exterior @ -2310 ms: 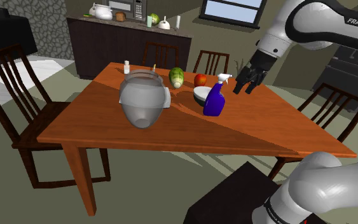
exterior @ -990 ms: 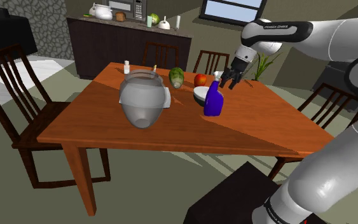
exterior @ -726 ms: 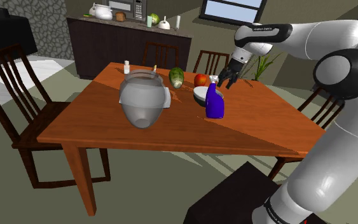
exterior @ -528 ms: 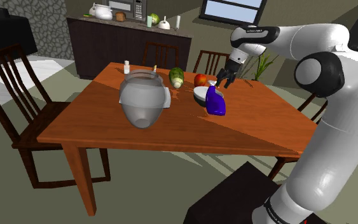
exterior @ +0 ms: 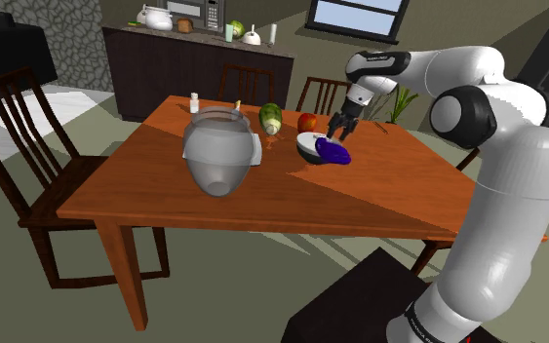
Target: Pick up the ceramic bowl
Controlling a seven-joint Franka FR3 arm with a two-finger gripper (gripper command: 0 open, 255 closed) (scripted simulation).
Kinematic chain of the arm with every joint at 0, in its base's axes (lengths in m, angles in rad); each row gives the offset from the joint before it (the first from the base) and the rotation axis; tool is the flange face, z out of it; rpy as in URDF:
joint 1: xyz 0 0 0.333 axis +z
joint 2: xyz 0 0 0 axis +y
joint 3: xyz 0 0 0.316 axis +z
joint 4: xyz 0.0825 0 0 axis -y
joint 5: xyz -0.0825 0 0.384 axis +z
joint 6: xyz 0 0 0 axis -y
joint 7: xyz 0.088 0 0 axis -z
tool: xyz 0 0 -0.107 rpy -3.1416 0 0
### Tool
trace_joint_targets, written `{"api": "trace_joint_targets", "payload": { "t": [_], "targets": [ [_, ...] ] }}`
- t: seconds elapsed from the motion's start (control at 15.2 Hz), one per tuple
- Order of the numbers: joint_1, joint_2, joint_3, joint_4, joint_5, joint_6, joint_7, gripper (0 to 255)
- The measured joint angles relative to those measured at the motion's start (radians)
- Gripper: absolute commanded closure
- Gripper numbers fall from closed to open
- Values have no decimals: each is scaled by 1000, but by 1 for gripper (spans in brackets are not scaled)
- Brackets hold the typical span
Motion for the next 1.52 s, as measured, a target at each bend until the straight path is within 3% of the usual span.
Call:
{"api": "trace_joint_targets", "payload": {
  "t": [0.13,0.2,0.86,1.52],
  "targets": [
    [3,2,1,-25,3,25,-6,0],
    [3,2,2,-29,3,30,-8,255],
    [3,3,2,-34,4,35,-9,255],
    [-6,-4,-3,79,-6,-79,23,255]
  ]
}}
